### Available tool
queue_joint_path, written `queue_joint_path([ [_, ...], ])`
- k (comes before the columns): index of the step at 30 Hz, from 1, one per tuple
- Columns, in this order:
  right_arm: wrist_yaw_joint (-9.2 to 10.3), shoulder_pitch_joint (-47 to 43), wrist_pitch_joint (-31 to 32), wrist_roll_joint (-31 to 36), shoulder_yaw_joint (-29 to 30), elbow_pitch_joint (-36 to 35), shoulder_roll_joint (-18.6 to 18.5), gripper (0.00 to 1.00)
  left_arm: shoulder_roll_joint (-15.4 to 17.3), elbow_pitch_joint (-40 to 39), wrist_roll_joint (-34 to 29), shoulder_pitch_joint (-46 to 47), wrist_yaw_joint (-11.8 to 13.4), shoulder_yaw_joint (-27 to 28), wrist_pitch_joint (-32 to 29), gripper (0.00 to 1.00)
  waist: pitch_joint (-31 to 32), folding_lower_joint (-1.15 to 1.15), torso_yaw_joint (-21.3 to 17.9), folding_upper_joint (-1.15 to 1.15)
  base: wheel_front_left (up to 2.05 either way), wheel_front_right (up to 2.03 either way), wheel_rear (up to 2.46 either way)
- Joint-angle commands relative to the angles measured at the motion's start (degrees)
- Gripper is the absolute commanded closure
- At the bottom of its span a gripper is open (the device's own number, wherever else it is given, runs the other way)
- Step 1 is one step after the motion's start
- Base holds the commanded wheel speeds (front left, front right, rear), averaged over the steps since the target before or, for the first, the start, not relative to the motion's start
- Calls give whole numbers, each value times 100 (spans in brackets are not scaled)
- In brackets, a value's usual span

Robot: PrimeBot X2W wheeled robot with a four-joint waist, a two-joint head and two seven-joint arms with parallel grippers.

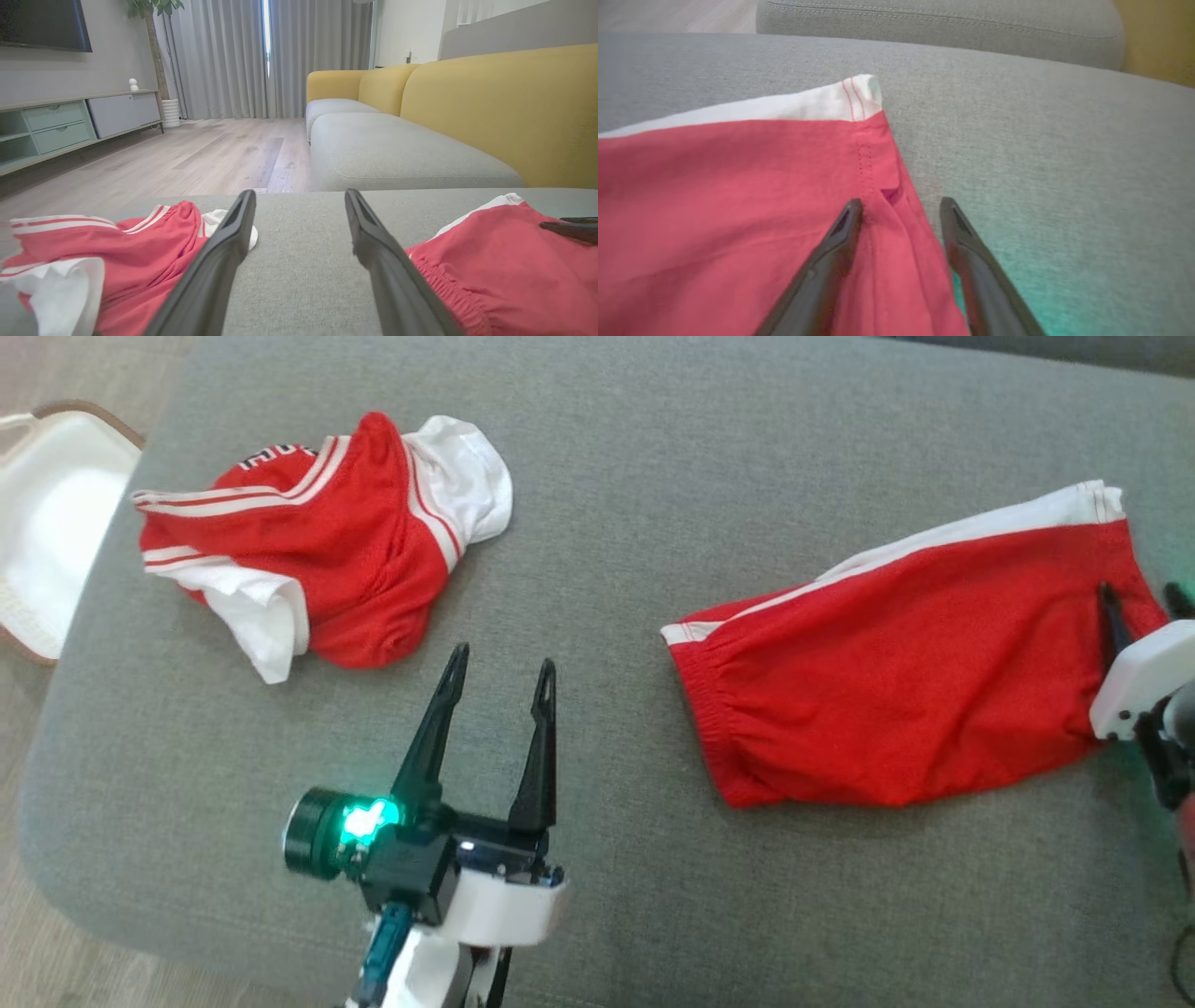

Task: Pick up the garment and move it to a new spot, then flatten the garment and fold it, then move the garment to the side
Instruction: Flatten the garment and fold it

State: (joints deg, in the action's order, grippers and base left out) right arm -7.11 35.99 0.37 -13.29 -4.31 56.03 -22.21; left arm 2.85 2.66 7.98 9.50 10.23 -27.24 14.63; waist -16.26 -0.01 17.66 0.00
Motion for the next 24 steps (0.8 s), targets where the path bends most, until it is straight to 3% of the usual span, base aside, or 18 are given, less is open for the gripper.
queue_joint_path([
  [1,-37,-151,203,-184,-243,58,137,100,5,-187,-65,-42,50,209,36,0,80,1,48,0,0,0,0],
  [5,-37,-197,321,-708,-512,-98,215,100,21,-141,-173,-219,38,358,37,0,193,1,-79,0,0,0,0],
  [12,-37,-215,-91,-1036,-675,-415,-113,100,102,-147,-315,-421,-22,587,37,0,392,1,-745,0,0,0,0],
  [17,-37,-400,-231,-1235,-637,-490,-560,100,123,-148,-418,-425,-106,617,37,0,438,1,-1250,0,0,0,0],
  [24,-37,-584,-471,-1190,-444,-615,-851,100,135,-97,-484,-407,-167,652,37,0,439,1,-1590,0,0,0,0],
])
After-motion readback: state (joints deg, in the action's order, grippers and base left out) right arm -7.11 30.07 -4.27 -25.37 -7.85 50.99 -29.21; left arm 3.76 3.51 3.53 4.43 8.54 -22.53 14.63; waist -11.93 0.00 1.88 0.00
